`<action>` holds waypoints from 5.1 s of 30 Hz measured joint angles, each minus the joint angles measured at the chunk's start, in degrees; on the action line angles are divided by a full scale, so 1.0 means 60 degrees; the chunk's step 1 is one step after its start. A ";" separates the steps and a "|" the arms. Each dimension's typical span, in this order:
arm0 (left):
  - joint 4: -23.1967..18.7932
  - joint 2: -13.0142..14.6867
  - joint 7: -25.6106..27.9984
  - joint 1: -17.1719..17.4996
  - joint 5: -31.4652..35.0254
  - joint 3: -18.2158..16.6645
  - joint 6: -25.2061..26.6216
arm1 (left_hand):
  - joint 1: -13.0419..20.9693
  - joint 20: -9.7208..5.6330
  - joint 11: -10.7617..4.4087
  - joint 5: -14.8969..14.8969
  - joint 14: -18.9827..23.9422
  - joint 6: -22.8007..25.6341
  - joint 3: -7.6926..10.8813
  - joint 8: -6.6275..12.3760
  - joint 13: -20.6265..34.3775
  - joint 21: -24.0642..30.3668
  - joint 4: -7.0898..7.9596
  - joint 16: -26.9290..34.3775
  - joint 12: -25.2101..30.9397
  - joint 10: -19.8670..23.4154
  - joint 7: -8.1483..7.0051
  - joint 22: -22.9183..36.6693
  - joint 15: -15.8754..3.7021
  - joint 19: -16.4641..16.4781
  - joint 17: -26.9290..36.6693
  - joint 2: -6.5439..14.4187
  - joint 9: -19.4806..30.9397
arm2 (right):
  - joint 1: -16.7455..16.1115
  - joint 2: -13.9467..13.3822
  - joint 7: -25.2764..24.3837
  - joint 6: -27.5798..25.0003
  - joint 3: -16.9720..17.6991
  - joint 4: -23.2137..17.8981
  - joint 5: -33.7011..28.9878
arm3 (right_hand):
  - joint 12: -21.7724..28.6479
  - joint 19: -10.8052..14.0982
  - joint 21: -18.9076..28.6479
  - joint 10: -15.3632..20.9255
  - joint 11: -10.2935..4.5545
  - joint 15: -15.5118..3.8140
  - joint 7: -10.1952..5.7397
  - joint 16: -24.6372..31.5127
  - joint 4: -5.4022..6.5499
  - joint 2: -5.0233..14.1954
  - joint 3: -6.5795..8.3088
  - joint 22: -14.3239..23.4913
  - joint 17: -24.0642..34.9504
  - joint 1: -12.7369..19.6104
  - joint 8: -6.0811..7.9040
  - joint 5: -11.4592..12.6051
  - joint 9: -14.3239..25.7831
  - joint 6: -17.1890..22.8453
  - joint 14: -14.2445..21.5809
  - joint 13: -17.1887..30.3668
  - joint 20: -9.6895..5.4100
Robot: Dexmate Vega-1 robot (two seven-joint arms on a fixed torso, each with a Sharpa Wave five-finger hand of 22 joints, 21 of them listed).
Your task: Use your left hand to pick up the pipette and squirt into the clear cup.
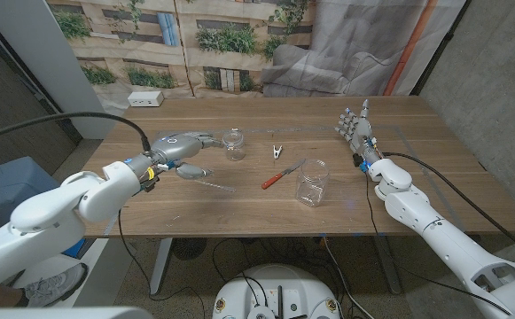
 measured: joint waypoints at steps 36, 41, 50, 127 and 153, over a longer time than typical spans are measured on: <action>-0.0813 0.0912 -0.2613 -0.2619 0.2489 0.3143 0.1315 | 0.0619 0.0498 0.0489 0.0000 -0.0287 0.0450 -0.0227 -0.0074 0.0000 0.0187 -0.0010 0.0044 0.0000 0.0644 0.0289 0.0001 0.0080 -0.0144 -0.0022 0.0207 -0.0001 | -0.0003 -0.0002 -0.0001 0.0000 0.0000 0.0001 0.0000 | 0.0000 0.0000 0.0000 0.0000 0.0000 0.0000 0.0000 0.0000 0.0000 0.0000 0.0000 0.0000 0.0000 0.0000 0.0000 0.0000 0.0000 0.0000 0.0000 0.0000 0.0000; -0.0809 0.0836 -0.3041 -0.2909 0.2811 0.3528 0.1605 | 0.0818 0.0564 0.0499 0.0000 -0.0098 0.0361 -0.0305 -0.0147 -0.0027 0.0187 -0.0011 0.0113 0.0044 0.0943 0.0303 0.0003 0.0055 0.0030 -0.0027 0.0196 -0.0001 | -0.0003 -0.0001 -0.0002 0.0000 0.0000 0.0001 0.0000 | 0.0000 0.0000 0.0000 0.0000 0.0000 0.0000 0.0000 0.0000 0.0000 0.0000 0.0000 0.0000 0.0000 0.0000 0.0000 0.0000 0.0000 0.0000 0.0000 0.0000 0.0000; -0.0709 0.0629 -0.3230 -0.3271 0.3076 0.4155 0.1905 | 0.1067 0.0564 0.0442 0.0000 0.0393 0.0611 -0.0448 -0.0149 -0.0026 0.0263 0.0000 0.0119 0.0119 0.1603 0.0338 0.0003 0.0005 0.0371 -0.0026 0.0253 -0.0002 | -0.0003 0.0000 -0.0002 0.0000 0.0000 0.0001 0.0000 | 0.0000 0.0000 0.0000 0.0000 0.0000 0.0000 0.0000 0.0000 0.0000 0.0000 0.0000 0.0000 0.0000 0.0000 0.0000 0.0000 0.0000 0.0000 0.0000 0.0000 0.0000; 0.1167 -0.0129 -0.1251 -0.4115 0.4614 0.6305 0.1828 | 0.2592 0.0028 -0.0474 0.0000 0.2338 0.3216 -0.1196 0.0010 -0.0024 0.0335 0.0091 0.0185 0.0119 0.4224 -0.0397 0.0027 -0.0062 0.1937 -0.0021 0.0673 0.0045 | -0.0003 -0.0003 0.0003 0.0008 0.0002 0.0006 0.0000 | 0.0000 0.0000 0.0000 0.0000 0.0000 0.0000 0.0000 0.0000 0.0000 0.0000 0.0000 0.0000 0.0000 0.0000 0.0000 0.0000 0.0000 0.0000 0.0000 0.0000 0.0000; 0.1328 -0.0285 -0.1094 -0.4217 0.4726 0.6500 0.1939 | 0.2794 -0.0070 -0.0575 0.0000 0.3059 0.4265 -0.1548 0.0077 -0.0023 0.0391 0.0073 0.0223 0.0119 0.5156 -0.0450 0.0025 -0.0066 0.2437 -0.0020 0.0875 0.0038 | -0.0003 -0.0003 0.0000 0.0004 0.0003 0.0001 0.0001 | 0.0000 0.0000 0.0000 0.0000 0.0000 0.0000 0.0000 0.0000 0.0000 0.0000 0.0000 0.0000 0.0000 0.0000 0.0000 0.0000 0.0000 0.0000 0.0000 0.0000 0.0000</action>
